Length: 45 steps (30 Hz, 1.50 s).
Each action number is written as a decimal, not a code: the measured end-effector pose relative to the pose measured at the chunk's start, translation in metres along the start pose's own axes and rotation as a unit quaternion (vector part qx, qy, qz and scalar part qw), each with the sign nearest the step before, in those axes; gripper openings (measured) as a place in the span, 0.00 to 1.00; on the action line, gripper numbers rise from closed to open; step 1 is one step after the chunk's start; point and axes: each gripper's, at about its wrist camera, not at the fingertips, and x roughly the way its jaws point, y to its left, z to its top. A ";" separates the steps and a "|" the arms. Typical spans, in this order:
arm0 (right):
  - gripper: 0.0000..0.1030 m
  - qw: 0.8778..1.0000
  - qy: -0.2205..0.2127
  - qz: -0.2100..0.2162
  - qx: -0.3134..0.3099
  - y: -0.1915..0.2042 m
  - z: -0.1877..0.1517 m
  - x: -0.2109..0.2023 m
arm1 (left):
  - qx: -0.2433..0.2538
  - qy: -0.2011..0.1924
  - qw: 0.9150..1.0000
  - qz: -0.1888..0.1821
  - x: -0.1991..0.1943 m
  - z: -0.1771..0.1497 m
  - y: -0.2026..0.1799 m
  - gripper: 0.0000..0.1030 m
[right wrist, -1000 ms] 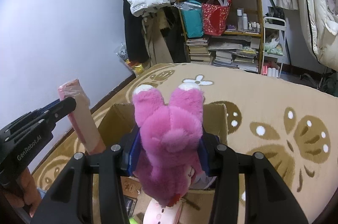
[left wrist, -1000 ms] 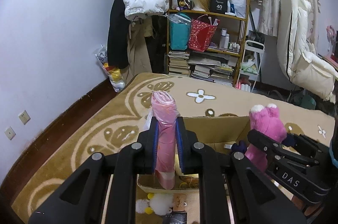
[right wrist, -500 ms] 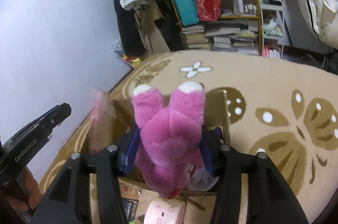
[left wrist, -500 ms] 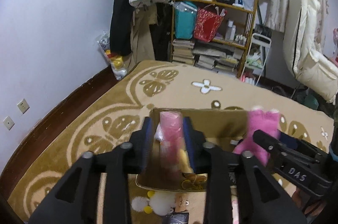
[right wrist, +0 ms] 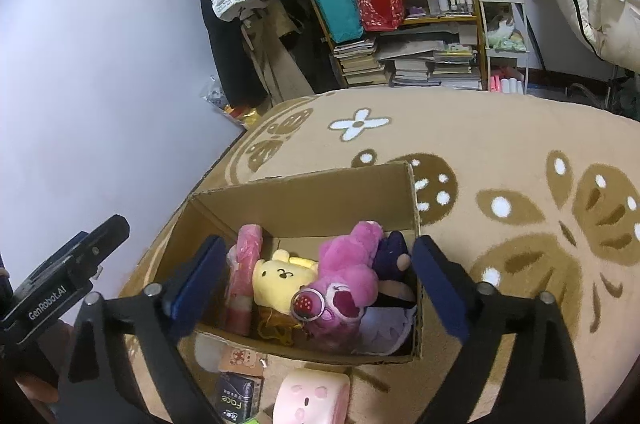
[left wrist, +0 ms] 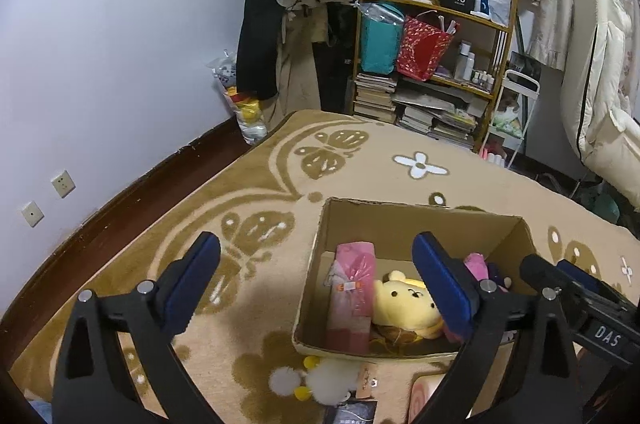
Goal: Organize soft objects
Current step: 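Open both tools to drop the pink bear and tissue pack into the box, then move both tools back toward the remaining items beside the box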
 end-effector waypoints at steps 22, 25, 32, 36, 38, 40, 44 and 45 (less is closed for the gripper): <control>1.00 1.000 -0.006 -0.004 -0.004 0.002 -0.006 -0.014 | 0.044 0.013 0.998 0.044 -0.009 -0.011 -0.007 1.00; 1.00 1.000 -0.008 -0.005 0.001 0.000 -0.009 -0.017 | 0.043 0.014 0.998 0.041 -0.012 -0.013 -0.007 1.00; 1.00 1.000 -0.008 -0.007 -0.001 -0.001 -0.011 -0.021 | 0.058 0.003 0.997 0.053 -0.021 -0.015 -0.009 1.00; 1.00 1.000 -0.009 0.000 -0.002 -0.001 -0.012 -0.028 | 0.063 -0.010 0.996 0.060 -0.026 -0.015 -0.009 1.00; 1.00 1.000 -0.008 0.002 -0.002 -0.001 -0.013 -0.031 | 0.069 -0.015 0.995 0.064 -0.030 -0.015 -0.011 1.00; 1.00 1.000 -0.010 0.002 -0.002 -0.001 -0.013 -0.032 | 0.073 -0.018 0.995 0.066 -0.033 -0.016 -0.011 1.00; 1.00 1.000 -0.010 0.001 -0.001 0.000 -0.014 -0.036 | 0.080 -0.025 0.993 0.080 -0.038 -0.018 -0.011 1.00; 1.00 1.000 -0.010 0.001 0.000 0.000 -0.014 -0.036 | 0.081 -0.026 0.993 0.082 -0.039 -0.019 -0.011 1.00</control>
